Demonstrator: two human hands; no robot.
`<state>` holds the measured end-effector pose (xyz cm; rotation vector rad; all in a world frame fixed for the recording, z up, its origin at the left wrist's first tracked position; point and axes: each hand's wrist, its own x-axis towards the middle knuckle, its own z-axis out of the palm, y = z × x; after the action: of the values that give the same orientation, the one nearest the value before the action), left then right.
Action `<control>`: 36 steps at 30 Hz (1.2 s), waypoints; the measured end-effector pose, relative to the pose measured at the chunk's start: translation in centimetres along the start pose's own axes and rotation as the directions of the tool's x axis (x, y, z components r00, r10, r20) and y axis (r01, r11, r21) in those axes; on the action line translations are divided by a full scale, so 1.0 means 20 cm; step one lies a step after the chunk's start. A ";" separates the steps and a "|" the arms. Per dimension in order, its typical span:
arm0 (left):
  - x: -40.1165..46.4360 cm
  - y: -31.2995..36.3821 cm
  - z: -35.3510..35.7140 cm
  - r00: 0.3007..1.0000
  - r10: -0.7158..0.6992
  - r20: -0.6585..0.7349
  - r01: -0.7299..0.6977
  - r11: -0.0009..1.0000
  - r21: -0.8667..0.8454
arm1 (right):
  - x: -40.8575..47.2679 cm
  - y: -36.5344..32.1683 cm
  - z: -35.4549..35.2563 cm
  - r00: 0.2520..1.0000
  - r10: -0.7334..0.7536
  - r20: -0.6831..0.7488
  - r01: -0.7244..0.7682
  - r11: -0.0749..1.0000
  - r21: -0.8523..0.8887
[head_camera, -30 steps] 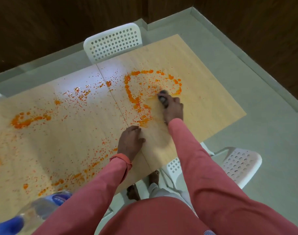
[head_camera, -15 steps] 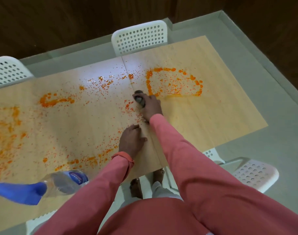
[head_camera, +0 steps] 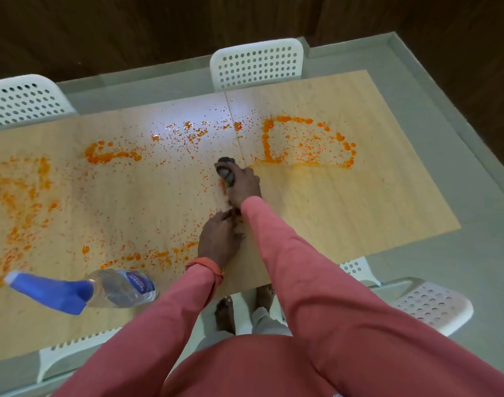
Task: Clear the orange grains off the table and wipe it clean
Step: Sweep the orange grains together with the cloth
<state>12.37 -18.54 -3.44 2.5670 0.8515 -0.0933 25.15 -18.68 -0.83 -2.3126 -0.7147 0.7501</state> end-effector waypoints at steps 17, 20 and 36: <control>-0.10 -0.20 -0.09 0.974 -0.225 0.019 0.225 0.974 0.000 | -0.01 -0.13 0.19 0.999 -0.038 0.002 0.038 0.997 -0.067; -0.10 -0.21 -0.09 0.973 -0.227 0.038 0.227 0.974 0.001 | -0.03 -0.05 0.07 0.990 0.007 -0.141 -0.005 1.000 0.014; -0.17 -0.24 -0.07 0.986 -0.167 0.010 0.167 0.977 -0.129 | -0.16 -0.12 0.27 0.999 -0.033 -0.023 0.033 0.999 0.002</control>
<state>6.72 -16.43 -3.23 2.3722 1.0386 -0.0838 18.68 -17.02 -1.68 -2.2974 -0.7400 0.7083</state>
